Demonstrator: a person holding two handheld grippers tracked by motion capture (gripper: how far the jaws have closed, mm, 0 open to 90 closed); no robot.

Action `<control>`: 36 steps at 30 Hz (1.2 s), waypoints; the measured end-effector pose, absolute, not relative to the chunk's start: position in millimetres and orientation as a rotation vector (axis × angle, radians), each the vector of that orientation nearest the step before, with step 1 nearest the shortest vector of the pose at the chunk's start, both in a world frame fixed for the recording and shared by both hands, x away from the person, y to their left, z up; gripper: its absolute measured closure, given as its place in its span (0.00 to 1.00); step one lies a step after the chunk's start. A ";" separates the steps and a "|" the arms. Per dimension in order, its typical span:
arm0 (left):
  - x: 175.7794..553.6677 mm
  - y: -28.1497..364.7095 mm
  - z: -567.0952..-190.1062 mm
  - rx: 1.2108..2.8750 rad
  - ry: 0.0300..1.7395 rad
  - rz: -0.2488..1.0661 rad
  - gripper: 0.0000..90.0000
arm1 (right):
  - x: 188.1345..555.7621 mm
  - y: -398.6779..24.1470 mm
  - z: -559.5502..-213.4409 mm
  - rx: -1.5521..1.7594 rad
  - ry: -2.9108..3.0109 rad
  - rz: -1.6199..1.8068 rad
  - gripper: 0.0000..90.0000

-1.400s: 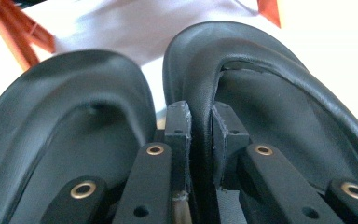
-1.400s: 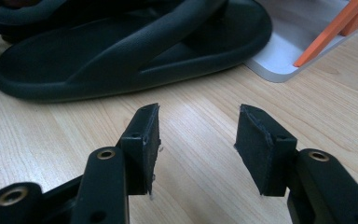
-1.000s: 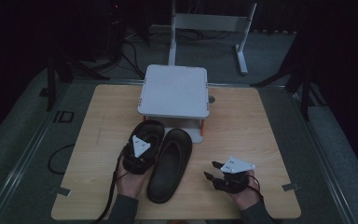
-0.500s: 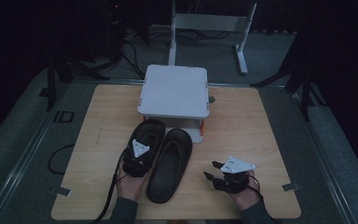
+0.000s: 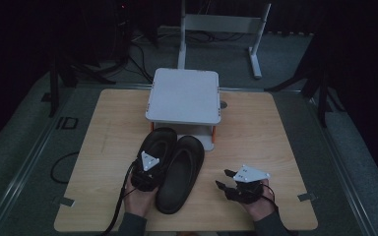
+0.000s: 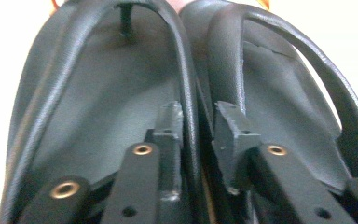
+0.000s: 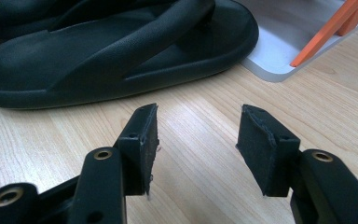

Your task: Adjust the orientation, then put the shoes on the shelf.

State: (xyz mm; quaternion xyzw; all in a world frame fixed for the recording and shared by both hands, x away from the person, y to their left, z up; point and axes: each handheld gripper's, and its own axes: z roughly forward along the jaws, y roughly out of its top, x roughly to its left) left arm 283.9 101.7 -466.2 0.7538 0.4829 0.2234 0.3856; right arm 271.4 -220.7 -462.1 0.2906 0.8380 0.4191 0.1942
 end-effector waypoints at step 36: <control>276.9 86.7 -481.7 1.921 1.259 0.657 0.57 | 272.0 -219.6 -463.2 0.812 2.352 1.168 0.51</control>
